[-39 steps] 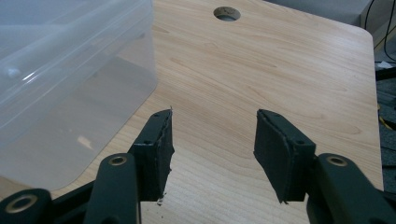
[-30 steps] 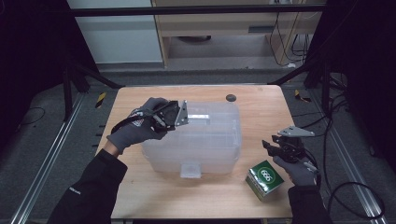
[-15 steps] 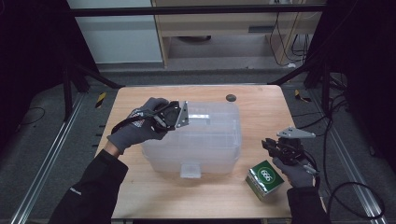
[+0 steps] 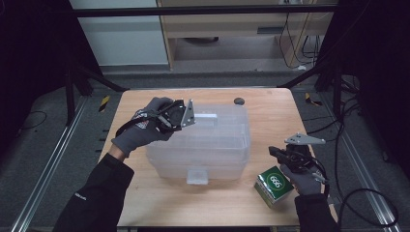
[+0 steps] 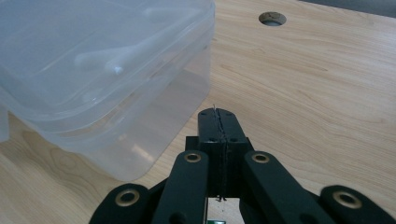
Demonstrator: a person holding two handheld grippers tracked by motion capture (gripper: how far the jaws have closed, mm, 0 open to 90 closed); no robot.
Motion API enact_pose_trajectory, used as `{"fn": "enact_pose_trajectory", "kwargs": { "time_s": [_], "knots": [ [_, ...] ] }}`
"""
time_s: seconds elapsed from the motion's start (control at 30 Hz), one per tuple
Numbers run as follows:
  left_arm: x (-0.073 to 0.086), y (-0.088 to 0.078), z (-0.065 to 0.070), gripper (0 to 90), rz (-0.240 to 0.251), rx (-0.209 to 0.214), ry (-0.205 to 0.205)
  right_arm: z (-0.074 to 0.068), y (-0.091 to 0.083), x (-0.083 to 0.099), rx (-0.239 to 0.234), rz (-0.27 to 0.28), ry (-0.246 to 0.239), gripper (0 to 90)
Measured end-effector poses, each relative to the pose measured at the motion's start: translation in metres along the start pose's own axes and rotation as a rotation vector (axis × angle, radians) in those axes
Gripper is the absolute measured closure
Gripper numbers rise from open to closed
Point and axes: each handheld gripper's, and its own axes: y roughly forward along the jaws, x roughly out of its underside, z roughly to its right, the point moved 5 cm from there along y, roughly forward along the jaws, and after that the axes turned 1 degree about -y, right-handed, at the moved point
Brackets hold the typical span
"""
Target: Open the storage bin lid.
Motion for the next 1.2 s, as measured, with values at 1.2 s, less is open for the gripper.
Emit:
{"fn": "enact_pose_trajectory", "kwargs": {
  "time_s": [1.2],
  "knots": [
    [-0.003,0.011,-0.038,68.3,0.021,-0.076,-0.135,-0.036,0.007,-0.009,-0.172,0.068,-0.011,90.0]
  ]
}}
